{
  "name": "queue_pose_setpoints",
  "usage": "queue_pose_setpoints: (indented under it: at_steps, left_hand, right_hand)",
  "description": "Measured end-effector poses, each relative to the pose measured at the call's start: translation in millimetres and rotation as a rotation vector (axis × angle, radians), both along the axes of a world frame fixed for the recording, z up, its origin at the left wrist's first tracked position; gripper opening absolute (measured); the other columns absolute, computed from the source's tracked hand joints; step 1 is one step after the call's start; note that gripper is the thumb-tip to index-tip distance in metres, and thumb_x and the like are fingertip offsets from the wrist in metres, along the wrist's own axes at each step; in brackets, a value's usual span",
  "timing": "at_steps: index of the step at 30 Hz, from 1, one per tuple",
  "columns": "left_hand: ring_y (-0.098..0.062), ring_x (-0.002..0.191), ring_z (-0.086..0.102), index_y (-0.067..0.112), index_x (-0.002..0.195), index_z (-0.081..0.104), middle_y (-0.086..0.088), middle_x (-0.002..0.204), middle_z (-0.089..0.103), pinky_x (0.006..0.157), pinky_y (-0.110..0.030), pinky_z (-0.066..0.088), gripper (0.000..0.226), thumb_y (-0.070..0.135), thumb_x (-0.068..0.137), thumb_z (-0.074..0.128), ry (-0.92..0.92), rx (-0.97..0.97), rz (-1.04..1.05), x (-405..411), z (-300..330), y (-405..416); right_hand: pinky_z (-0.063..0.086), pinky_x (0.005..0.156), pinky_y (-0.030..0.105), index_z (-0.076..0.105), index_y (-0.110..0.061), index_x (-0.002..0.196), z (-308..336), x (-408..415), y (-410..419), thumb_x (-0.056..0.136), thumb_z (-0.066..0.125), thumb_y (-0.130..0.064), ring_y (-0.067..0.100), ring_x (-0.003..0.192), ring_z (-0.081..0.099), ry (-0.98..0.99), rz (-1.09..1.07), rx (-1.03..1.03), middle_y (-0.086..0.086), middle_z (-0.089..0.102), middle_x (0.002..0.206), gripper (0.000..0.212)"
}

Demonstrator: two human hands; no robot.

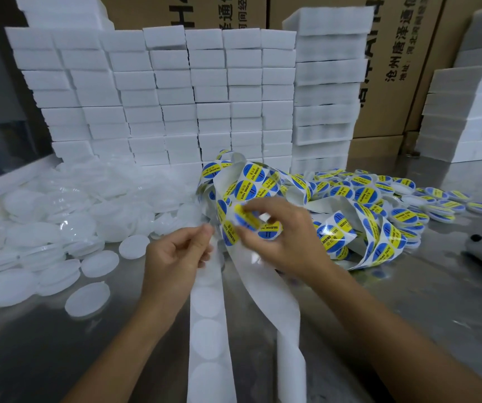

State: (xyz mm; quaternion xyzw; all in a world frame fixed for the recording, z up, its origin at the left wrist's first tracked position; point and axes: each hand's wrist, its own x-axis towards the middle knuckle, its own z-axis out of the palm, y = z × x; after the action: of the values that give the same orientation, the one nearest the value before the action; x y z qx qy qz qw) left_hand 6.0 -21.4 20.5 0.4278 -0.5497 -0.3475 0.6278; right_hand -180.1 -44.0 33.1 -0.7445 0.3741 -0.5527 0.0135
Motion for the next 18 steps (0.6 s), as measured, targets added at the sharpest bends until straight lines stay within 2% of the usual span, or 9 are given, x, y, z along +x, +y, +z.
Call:
queue_pose_setpoints:
  at_steps: [2,4,6,8,11,13,16,18]
  left_hand:
    - [-0.005,0.065,0.060,0.025,0.079,0.072,0.007,0.073,0.068,0.061,-0.012,0.048,0.006,0.022,0.083,0.075,-0.263,-0.099,0.214,3.8,-7.1,-6.2]
    - [-0.008,0.071,0.057,0.026,0.087,0.069,0.006,0.084,0.063,0.062,-0.009,0.042,0.013,0.018,0.080,0.077,-0.424,-0.079,0.333,6.7,-12.8,-10.0]
    - [-0.007,0.074,0.055,0.026,0.094,0.067,0.003,0.093,0.060,0.064,-0.013,0.039,0.021,0.022,0.077,0.078,-0.469,0.017,0.346,7.9,-16.0,-13.1]
    - [-0.009,0.076,0.056,0.026,0.102,0.065,0.003,0.097,0.060,0.068,-0.022,0.041,0.029,0.030,0.077,0.078,-0.494,0.125,0.329,9.5,-18.4,-15.1]
    - [-0.004,0.078,0.058,0.027,0.110,0.059,0.011,0.089,0.062,0.075,-0.030,0.045,0.037,0.036,0.078,0.076,-0.490,0.264,0.269,10.7,-19.3,-13.5]
    - [-0.009,0.081,0.062,0.028,0.113,0.057,0.015,0.084,0.061,0.082,-0.035,0.050,0.041,0.036,0.078,0.076,-0.504,0.297,0.263,10.0,-19.8,-12.1]
    - [-0.015,0.083,0.062,0.027,0.114,0.055,0.016,0.083,0.059,0.091,-0.045,0.050,0.045,0.037,0.076,0.078,-0.530,0.312,0.271,9.9,-18.1,-10.7]
    - [-0.014,0.082,0.062,0.029,0.114,0.053,0.018,0.082,0.060,0.093,-0.047,0.049,0.048,0.040,0.075,0.079,-0.547,0.320,0.258,11.0,-17.7,-10.5]
  right_hand:
    - [0.047,0.071,0.018,0.074,-0.012,0.099,6.8,-22.3,-14.2,0.079,0.079,-0.025,0.009,0.088,0.062,-0.088,-0.144,0.049,-0.001,0.065,0.107,0.025]
    - [0.048,0.073,0.023,0.071,-0.014,0.096,13.3,-47.2,-32.2,0.083,0.076,-0.029,0.011,0.090,0.060,-0.138,-0.333,0.121,0.000,0.057,0.111,0.020]
    - [0.046,0.074,0.030,0.067,-0.016,0.094,18.7,-70.9,-51.9,0.087,0.070,-0.034,0.017,0.091,0.060,-0.097,-0.522,0.187,0.004,0.059,0.106,0.020]
    - [0.042,0.072,0.031,0.066,-0.014,0.097,24.1,-91.9,-69.8,0.092,0.065,-0.037,0.019,0.086,0.057,-0.020,-0.646,0.241,0.007,0.061,0.105,0.023]
    - [0.036,0.070,0.032,0.066,-0.008,0.101,31.8,-118.4,-89.8,0.097,0.060,-0.029,0.028,0.087,0.056,0.066,-0.768,0.270,0.014,0.059,0.110,0.023]
    - [0.036,0.072,0.033,0.066,-0.003,0.099,30.3,-132.2,-100.0,0.097,0.059,-0.023,0.035,0.090,0.057,0.129,-0.810,0.313,0.019,0.060,0.108,0.021]
    - [0.045,0.074,0.037,0.063,-0.003,0.089,22.1,-141.1,-108.9,0.096,0.053,-0.017,0.035,0.085,0.058,0.293,-0.842,0.594,0.020,0.065,0.103,0.019]
    - [0.048,0.088,0.042,0.061,-0.006,0.093,20.3,-139.2,-108.8,0.095,0.049,-0.018,0.035,0.095,0.060,0.385,-0.853,0.727,0.015,0.065,0.104,0.017]
